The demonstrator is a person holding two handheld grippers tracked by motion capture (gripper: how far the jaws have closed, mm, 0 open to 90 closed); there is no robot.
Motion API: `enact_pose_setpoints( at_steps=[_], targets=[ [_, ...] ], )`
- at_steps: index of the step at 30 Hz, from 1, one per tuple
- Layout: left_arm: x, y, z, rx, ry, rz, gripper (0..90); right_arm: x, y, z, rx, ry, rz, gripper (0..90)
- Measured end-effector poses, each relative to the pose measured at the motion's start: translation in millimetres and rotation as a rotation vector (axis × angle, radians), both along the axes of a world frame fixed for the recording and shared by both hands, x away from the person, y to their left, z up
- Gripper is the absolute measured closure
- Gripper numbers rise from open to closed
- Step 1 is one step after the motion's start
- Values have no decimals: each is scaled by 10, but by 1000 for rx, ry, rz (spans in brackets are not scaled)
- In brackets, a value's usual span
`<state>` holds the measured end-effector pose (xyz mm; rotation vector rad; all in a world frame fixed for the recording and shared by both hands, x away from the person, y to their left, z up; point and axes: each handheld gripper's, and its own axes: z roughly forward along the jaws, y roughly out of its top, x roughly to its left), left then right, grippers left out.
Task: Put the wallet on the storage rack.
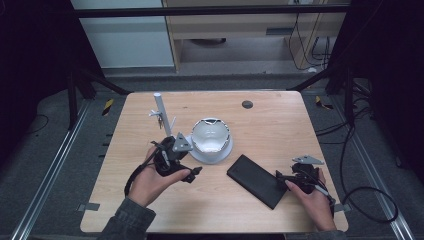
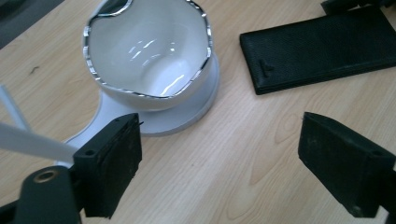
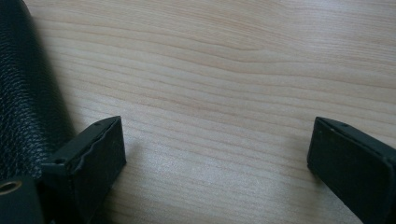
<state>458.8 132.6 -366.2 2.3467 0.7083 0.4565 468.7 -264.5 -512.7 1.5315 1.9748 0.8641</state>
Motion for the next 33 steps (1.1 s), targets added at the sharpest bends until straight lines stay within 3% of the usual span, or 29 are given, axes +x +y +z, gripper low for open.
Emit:
enact_pose_setpoints(
  at_steps=[5, 14, 18, 20, 23, 24, 26, 28, 33],
  targets=[
    [-18, -175, -216, 6, 38, -27, 204, -10, -60, 37, -2, 18, 38, 51],
    [17, -449, -476, 39, 92, -82, 268, -71, -37, 167, 2, -68, 60, 140],
    [42, -562, -523, 48, 95, -102, 323, -111, -25, 215, 2, -100, 69, 187],
    [66, -636, -566, 54, 98, -113, 420, -141, -2, 263, 7, -134, 81, 247],
    [89, -686, -604, 56, 100, -115, 535, -143, 22, 278, 4, -146, 95, 288],
    [100, -710, -624, 57, 101, -113, 535, -144, 32, 283, 4, -147, 100, 304],
    [109, -755, -672, 55, 104, -116, 692, -161, 57, 301, 0, -160, 115, 356],
    [104, -782, -723, 68, 96, -111, 772, -178, 65, 315, -6, -172, 118, 387],
    [137, -783, -824, 83, 100, -89, 896, -218, 103, 340, -8, -189, 128, 432]
  ],
)
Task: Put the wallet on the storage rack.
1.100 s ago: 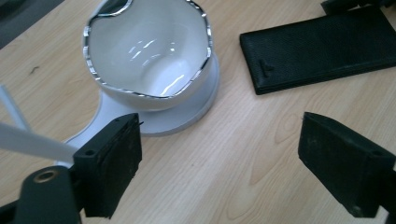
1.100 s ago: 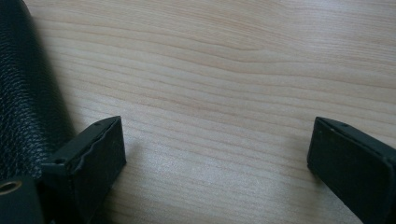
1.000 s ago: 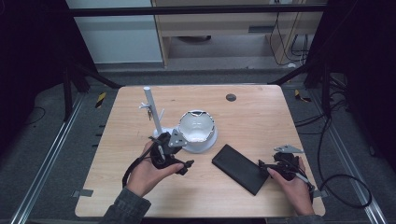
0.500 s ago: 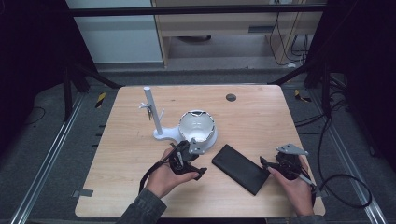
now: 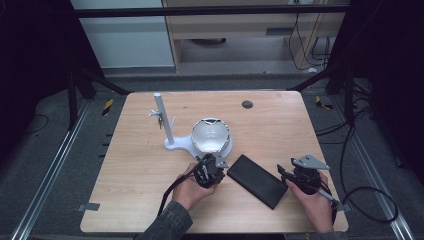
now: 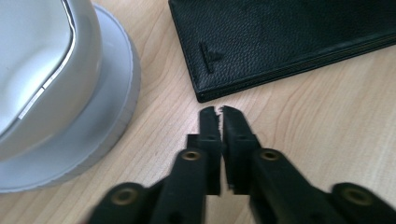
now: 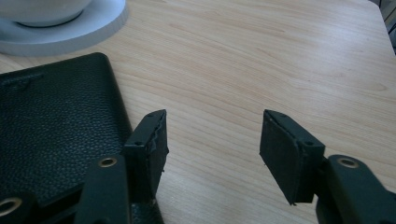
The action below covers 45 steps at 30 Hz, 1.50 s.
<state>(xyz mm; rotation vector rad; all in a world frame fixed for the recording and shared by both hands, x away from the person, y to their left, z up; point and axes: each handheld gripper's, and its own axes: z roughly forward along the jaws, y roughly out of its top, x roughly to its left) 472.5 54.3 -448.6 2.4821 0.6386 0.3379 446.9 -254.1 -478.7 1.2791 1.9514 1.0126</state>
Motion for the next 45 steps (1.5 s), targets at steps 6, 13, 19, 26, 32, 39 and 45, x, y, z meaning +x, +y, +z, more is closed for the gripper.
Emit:
enact_pose_setpoints(
  at_steps=[6, 13, 19, 26, 32, 39, 45],
  targets=[
    [99, -9, -91, 17, 16, 9, 900, -2, 122, -7, -24, 7, 32, 442],
    [240, -99, -221, 44, 52, 2, 900, -8, 166, -22, -34, 13, 60, 430],
    [301, -140, -221, 60, 46, 0, 900, -32, 133, -19, -29, 12, 53, 423],
    [321, -116, -225, 66, 52, -2, 900, -67, 125, -10, -33, 8, 47, 413],
    [343, -127, -251, 72, 60, -3, 900, -67, 114, -15, -34, 5, 49, 407],
    [350, -138, -264, 75, 65, -6, 900, -71, 106, -12, -26, 9, 45, 404],
    [348, -147, -272, 82, 65, -12, 900, -71, 108, -12, -28, 7, 46, 402]
  ],
)
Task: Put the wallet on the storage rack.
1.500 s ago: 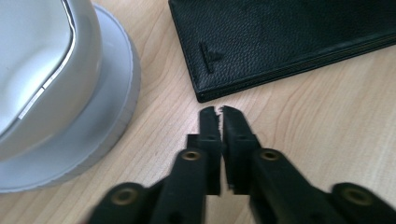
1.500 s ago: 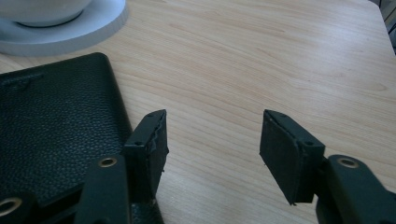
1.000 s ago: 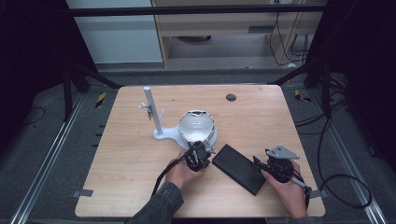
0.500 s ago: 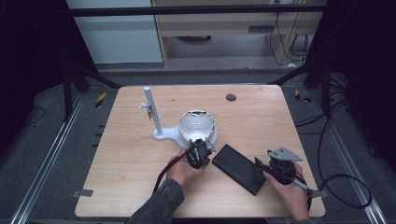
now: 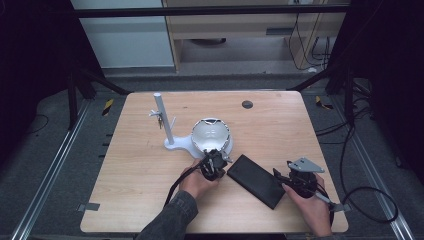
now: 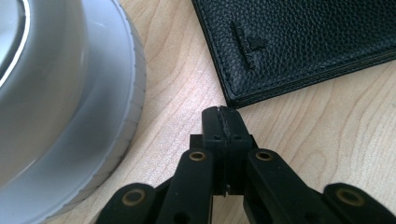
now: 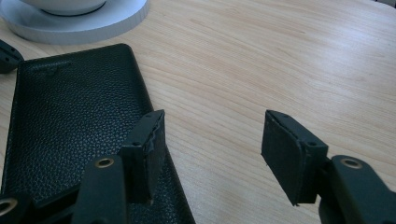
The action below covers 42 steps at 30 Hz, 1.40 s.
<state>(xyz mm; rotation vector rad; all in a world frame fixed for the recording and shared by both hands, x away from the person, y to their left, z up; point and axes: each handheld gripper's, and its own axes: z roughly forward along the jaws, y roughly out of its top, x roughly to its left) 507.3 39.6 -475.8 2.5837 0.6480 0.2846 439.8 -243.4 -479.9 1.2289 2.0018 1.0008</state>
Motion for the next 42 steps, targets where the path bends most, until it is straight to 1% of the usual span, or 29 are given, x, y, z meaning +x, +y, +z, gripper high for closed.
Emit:
enact_pose_setpoints(
  at_steps=[5, 7, 9, 12, 15, 19, 23, 27, 30, 31, 32, 34, 36, 38, 42],
  targets=[
    [7, -14, 0, -7, 2, -2, 900, -2, -4, 3, 4, 0, -2, 401],
    [12, -17, -2, -3, 3, -5, 900, -1, -7, 1, 3, -1, -2, 400],
    [19, -15, -2, -16, 8, -4, 900, -1, -7, 2, 3, -1, -2, 400],
    [21, -16, -4, -18, 10, -9, 900, 1, -11, 3, 1, -5, -2, 399],
    [24, -5, 9, -30, 11, -5, 900, 2, -14, 3, 1, -6, -2, 398],
    [23, 19, 55, -65, 8, 3, 900, 1, -19, 7, 2, -6, -5, 393],
    [18, 44, 128, -120, -10, 21, 900, -1, -34, 20, 12, -7, -9, 385],
    [44, 45, 194, -181, -1, 24, 899, -10, -63, 47, 20, -15, -13, 374],
    [63, 1, 250, -199, -8, 16, 897, -30, -75, 76, 35, -7, -9, 354],
    [71, -18, 271, -205, -10, 12, 895, -40, -74, 91, 35, 1, -6, 349],
    [81, -42, 300, -210, -18, 12, 894, -48, -77, 112, 25, -1, -5, 344],
    [89, -80, 343, -214, -21, 5, 892, -73, -85, 188, 26, 12, 1, 321],
    [100, -139, 390, -208, -29, 0, 886, -104, -106, 288, 19, 16, 23, 302],
    [123, -199, 406, -202, -23, -2, 884, -138, -136, 395, 7, 29, 34, 269],
    [178, -367, 417, -205, -4, -2, 879, -179, -162, 623, -45, 76, 55, 238]
  ],
)
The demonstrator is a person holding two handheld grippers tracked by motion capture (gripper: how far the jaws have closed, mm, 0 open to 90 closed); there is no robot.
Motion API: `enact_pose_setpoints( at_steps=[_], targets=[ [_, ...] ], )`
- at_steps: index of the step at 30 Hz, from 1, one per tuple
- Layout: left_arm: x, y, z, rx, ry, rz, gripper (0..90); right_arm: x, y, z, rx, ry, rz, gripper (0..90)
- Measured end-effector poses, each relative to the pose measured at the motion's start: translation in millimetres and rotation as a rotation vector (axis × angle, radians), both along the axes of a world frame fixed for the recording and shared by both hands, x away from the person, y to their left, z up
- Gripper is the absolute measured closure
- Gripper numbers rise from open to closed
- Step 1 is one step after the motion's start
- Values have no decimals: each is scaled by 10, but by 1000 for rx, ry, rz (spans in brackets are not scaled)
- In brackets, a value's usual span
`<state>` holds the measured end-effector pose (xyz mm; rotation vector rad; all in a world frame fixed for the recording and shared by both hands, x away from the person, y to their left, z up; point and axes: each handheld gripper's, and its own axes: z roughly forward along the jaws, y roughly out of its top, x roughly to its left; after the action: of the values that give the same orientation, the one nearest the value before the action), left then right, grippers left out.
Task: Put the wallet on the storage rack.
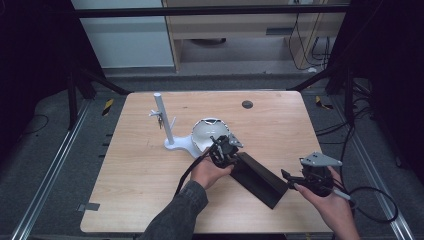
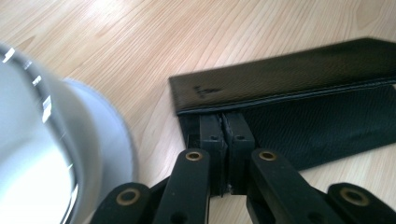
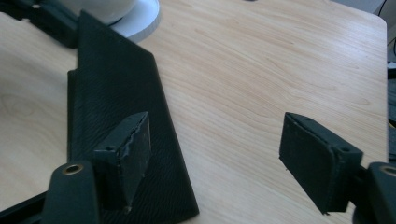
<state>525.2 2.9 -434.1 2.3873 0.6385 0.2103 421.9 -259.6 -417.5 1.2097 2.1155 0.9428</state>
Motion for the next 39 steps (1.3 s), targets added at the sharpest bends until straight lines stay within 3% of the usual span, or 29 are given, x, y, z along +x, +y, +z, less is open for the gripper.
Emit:
enact_pose_setpoints(
  at_steps=[4, 9, 11, 17, 25, 39],
  targets=[
    [15, -110, 43, 11, -24, -11, 875, -4, 81, 149, -38, 35, 59, 237],
    [69, -189, 79, 16, -16, -26, 876, 97, 265, 169, -96, 95, 169, 254],
    [91, -227, 83, 28, -19, -35, 876, 147, 319, 171, -116, 115, 188, 265],
    [139, -306, -2, 30, -20, -37, 874, 370, 431, 114, -198, 241, 249, 334],
    [161, -295, -38, -6, -15, -9, 874, 552, 515, 10, -262, 329, 264, 485],
    [248, -279, -28, -27, 6, 6, 872, 727, 546, -150, -267, 390, 258, 616]
  ],
)
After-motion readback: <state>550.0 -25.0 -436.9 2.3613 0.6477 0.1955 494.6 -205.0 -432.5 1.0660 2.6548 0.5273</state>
